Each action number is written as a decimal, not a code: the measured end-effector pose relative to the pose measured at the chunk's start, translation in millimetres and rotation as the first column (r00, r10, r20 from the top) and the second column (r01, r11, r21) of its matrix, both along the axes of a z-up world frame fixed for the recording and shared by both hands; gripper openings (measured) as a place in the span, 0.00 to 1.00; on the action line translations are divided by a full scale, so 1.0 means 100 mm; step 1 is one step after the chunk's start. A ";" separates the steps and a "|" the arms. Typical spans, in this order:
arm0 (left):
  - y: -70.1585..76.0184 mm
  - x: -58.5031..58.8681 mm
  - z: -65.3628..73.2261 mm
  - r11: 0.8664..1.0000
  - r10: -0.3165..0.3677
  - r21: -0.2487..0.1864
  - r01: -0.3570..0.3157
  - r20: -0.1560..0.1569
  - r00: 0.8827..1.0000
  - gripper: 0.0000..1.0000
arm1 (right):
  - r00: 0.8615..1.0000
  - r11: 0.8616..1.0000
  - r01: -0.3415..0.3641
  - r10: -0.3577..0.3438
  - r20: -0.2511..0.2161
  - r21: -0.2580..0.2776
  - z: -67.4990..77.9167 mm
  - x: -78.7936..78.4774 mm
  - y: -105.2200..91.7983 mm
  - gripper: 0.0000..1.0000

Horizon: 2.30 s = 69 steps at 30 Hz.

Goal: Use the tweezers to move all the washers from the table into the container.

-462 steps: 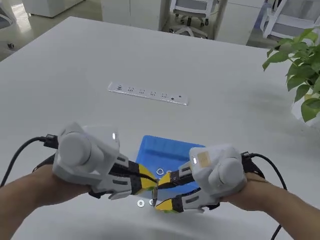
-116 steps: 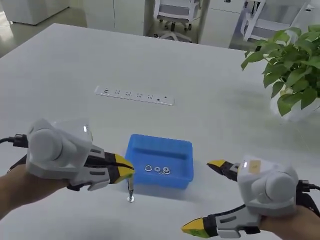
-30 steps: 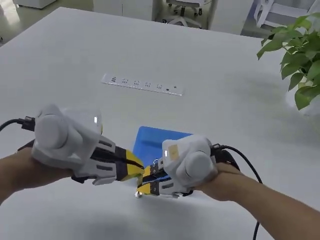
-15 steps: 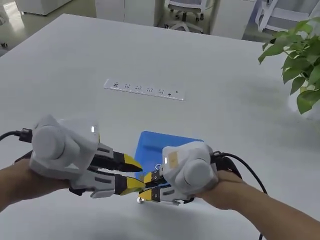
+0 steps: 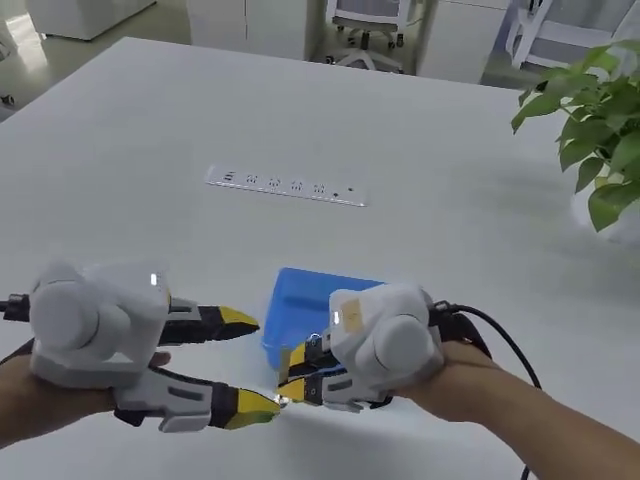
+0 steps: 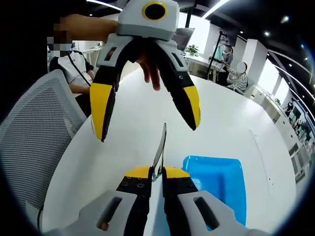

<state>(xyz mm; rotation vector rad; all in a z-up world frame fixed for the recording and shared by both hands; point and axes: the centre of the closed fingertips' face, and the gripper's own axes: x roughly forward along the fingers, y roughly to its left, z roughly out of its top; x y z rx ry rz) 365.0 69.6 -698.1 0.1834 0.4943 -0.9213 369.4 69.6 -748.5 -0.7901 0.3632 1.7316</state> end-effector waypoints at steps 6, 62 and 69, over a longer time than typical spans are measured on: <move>0.04 0.00 0.03 0.999 0.040 -0.022 -0.040 0.005 0.999 0.76 | 1.000 1.000 -0.003 0.003 0.006 -0.004 0.10 0.00 -0.02 0.09; -0.07 0.04 0.21 0.993 0.086 -0.082 -0.084 0.019 0.996 0.99 | 0.984 0.984 0.173 -0.174 0.024 0.030 0.37 0.81 -0.25 0.09; -0.09 0.04 0.21 0.993 0.089 -0.080 -0.087 0.015 0.996 0.99 | 0.984 0.984 0.180 -0.180 0.015 0.015 0.27 0.86 -0.26 0.09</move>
